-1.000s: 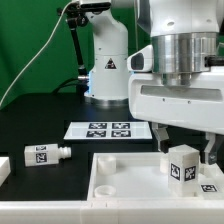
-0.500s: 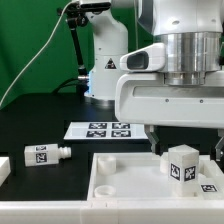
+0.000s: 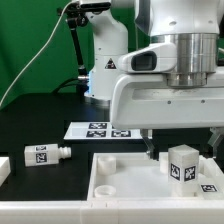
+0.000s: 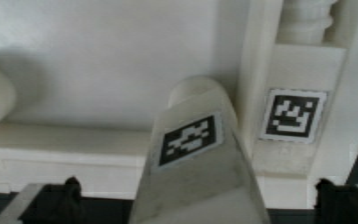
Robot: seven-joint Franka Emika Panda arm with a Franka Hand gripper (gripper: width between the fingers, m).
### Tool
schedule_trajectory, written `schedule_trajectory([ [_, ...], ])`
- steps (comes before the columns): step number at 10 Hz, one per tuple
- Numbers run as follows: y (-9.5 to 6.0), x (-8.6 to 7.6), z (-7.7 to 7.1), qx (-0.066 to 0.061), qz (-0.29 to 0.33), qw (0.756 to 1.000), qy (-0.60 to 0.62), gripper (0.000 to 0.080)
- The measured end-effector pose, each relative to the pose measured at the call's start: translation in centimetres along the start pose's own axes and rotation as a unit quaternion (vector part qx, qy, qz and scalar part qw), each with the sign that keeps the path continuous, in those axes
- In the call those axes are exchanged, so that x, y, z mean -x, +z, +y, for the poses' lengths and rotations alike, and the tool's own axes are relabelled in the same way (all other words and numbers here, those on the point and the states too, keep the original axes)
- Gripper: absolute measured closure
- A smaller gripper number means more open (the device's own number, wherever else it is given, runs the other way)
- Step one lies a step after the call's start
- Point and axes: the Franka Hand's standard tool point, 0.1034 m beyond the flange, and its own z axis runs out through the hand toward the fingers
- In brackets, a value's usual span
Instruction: Assemble one leg
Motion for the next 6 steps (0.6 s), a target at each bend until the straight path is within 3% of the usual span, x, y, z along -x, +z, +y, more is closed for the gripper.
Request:
schedule_trajectory([
  [3, 0.00, 0.00, 0.15, 0.007, -0.001, 0.996, -0.093, 0.0151],
  [5, 0.02, 0.01, 0.18, 0.007, -0.001, 0.996, -0.088, 0.0428],
  [6, 0.02, 0.01, 0.16, 0.007, -0.001, 0.997, -0.080, 0.0515],
])
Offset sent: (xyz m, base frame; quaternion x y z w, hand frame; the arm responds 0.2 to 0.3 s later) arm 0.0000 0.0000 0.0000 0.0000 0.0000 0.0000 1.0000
